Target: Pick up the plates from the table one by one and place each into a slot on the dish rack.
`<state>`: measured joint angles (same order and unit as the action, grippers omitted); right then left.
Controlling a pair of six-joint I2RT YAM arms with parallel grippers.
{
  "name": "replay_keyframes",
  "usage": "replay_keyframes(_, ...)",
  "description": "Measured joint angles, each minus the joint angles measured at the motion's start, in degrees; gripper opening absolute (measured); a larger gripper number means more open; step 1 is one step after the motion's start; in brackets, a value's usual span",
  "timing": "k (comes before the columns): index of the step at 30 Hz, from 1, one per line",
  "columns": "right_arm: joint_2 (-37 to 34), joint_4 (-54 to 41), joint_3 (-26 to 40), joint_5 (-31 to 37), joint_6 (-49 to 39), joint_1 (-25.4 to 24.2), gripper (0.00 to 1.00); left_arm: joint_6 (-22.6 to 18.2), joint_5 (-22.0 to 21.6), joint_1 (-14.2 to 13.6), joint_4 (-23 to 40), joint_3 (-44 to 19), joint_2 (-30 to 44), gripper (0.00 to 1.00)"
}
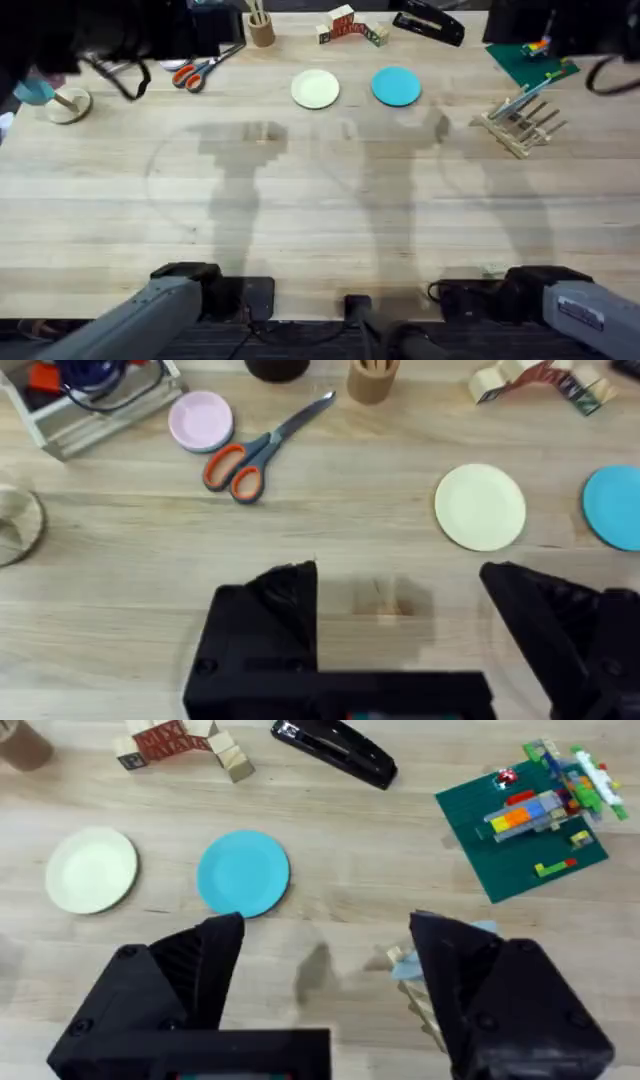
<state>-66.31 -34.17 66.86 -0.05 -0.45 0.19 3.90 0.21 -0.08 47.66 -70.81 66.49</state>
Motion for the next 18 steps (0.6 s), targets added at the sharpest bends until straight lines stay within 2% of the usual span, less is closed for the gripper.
replay_keyframes(6, -7.54, -0.44, 4.54, 0.0, 0.0, 0.0, 0.996, 0.0, 0.7, 0.0, 0.9, -4.61, 8.82, 0.993)
replay_keyframes(15, -8.38, -0.57, 4.74, 0.0, 0.0, 0.0, 0.996, 0.02, 1.63, 0.0, 0.61, -5.0, 11.88, 0.99)
replay_keyframes(16, -8.38, -0.57, 4.74, 0.0, 0.0, 0.0, 0.996, 0.28, 1.7, 0.0, 0.57, -5.0, 11.88, 0.933)
replay_keyframes(18, -8.38, -0.59, 4.76, 0.01, 0.0, 0.0, 0.996, 0.17, 1.78, 0.0, 0.57, -5.0, 11.9, 0.629)
